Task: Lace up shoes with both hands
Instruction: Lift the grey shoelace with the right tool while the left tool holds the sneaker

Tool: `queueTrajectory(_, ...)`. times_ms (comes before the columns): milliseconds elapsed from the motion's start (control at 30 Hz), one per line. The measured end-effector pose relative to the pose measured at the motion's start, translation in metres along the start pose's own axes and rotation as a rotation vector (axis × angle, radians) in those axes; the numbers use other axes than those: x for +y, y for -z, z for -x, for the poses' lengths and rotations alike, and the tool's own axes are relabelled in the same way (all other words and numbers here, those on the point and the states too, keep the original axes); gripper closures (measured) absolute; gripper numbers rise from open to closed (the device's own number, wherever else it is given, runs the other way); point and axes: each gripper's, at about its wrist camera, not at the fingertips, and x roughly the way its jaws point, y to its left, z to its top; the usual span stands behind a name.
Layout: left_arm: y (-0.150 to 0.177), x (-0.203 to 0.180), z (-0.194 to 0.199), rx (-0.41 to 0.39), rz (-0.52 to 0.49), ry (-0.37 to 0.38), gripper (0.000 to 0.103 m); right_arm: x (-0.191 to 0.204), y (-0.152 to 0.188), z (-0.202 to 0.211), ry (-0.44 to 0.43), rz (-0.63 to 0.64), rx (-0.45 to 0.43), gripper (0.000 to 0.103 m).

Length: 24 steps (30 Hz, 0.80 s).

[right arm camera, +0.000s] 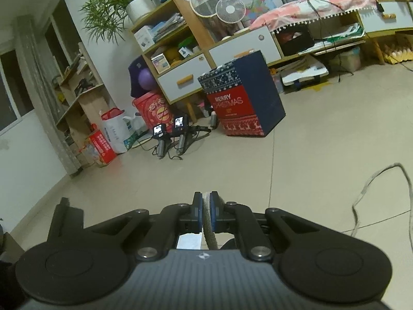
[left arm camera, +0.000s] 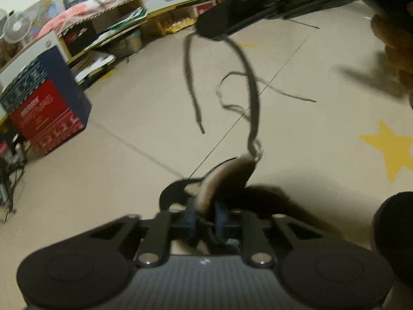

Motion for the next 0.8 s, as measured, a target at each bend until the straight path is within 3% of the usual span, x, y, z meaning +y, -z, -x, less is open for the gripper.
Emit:
queueTrajectory(167, -0.002, 0.003, 0.013, -0.042, -0.02, 0.002, 0.092, 0.001, 0.002, 0.004, 0.004, 0.005, 0.003, 0.094)
queueTrajectory(200, -0.004, 0.003, 0.016, -0.056, -0.021, -0.003, 0.088, 0.0, 0.002, 0.004, 0.004, 0.002, 0.003, 0.094)
queueTrajectory(300, -0.006, 0.0, 0.013, -0.061, -0.027, 0.005, 0.061, -0.004, 0.002, 0.001, 0.006, -0.019, 0.005, 0.094)
queueTrajectory(400, -0.009, -0.013, 0.0, -0.051, -0.08, 0.008, 0.062, -0.002, -0.001, 0.004, 0.014, -0.001, -0.006, 0.094)
queueTrajectory(500, -0.014, -0.015, -0.005, -0.05, -0.059, 0.014, 0.084, -0.004, -0.002, 0.008, 0.019, -0.002, -0.013, 0.094)
queueTrajectory(533, -0.015, -0.012, -0.005, -0.044, -0.046, 0.004, 0.087, -0.006, -0.002, 0.008, 0.021, -0.006, -0.016, 0.094)
queueTrajectory(633, -0.009, -0.011, -0.001, -0.021, -0.012, 0.017, 0.09, -0.012, -0.002, 0.007, 0.023, -0.027, -0.019, 0.094)
queueTrajectory(800, 0.004, -0.025, -0.002, 0.009, -0.083, 0.011, 0.09, -0.017, 0.0, 0.004, 0.019, -0.055, -0.021, 0.094)
